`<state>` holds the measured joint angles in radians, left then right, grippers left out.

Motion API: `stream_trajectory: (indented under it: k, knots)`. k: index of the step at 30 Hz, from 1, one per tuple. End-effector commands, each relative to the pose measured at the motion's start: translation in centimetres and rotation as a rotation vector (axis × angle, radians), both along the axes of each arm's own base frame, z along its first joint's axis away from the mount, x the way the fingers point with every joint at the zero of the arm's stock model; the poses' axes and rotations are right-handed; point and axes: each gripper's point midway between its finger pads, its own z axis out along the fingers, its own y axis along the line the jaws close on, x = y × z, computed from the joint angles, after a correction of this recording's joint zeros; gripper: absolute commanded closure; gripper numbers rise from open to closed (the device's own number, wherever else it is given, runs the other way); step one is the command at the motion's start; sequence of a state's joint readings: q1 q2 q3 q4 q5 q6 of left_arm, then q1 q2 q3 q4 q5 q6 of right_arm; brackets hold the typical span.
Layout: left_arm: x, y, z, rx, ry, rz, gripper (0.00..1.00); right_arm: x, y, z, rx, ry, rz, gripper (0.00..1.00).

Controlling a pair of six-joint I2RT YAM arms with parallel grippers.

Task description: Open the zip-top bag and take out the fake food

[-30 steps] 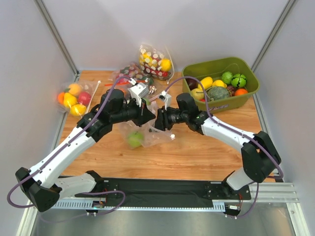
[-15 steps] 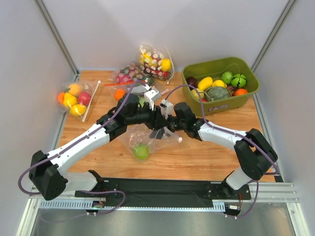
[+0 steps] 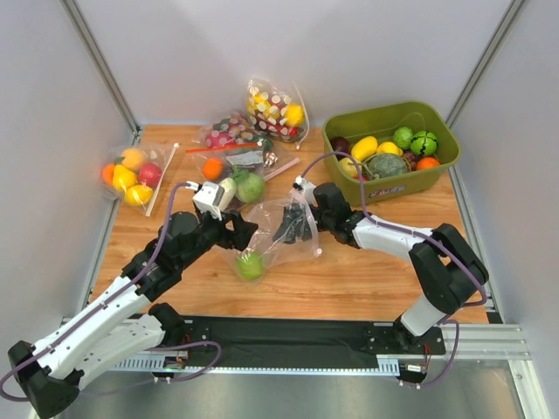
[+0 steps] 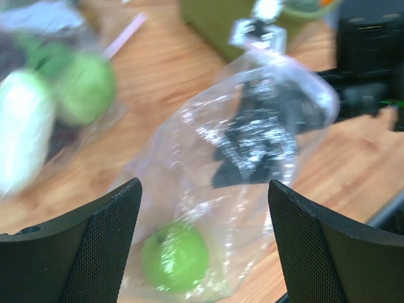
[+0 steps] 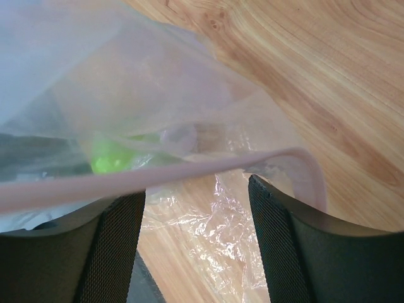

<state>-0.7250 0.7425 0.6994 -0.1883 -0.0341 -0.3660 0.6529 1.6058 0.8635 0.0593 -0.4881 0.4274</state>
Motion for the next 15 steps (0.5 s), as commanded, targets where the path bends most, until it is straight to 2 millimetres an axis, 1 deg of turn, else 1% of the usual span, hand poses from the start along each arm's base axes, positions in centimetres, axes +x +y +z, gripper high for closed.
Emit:
stream_trajectory:
  k: [1,3,5,8,9,15]
  knots:
    - [1.2,4.4,-4.5,0.085,0.13,0.275,0.13,0.7,0.2,-0.2,0.012,-0.019,-0.02,0.32]
    - [0.6,5.3,-6.4,0.105,0.193,0.321,0.14,0.8,0.1,-0.4,0.008,-0.017,-0.022,0.32]
    - [0.3,5.6,-7.1,0.082,0.226,0.349,0.14,0.7,0.0,-0.6,0.001,-0.011,-0.024,0.32]
    - [0.0,6.2,-8.7,0.085,0.268,0.387,0.13,0.9,-0.1,-0.7,-0.002,-0.01,-0.028,0.32]
    - [-0.2,6.3,-9.6,0.081,0.295,0.401,0.13,0.8,-0.2,-0.7,-0.001,-0.006,-0.028,0.32]
    - [-1.0,5.8,-12.7,0.089,0.389,0.394,0.11,0.8,-0.2,-0.5,-0.004,-0.004,-0.025,0.32]
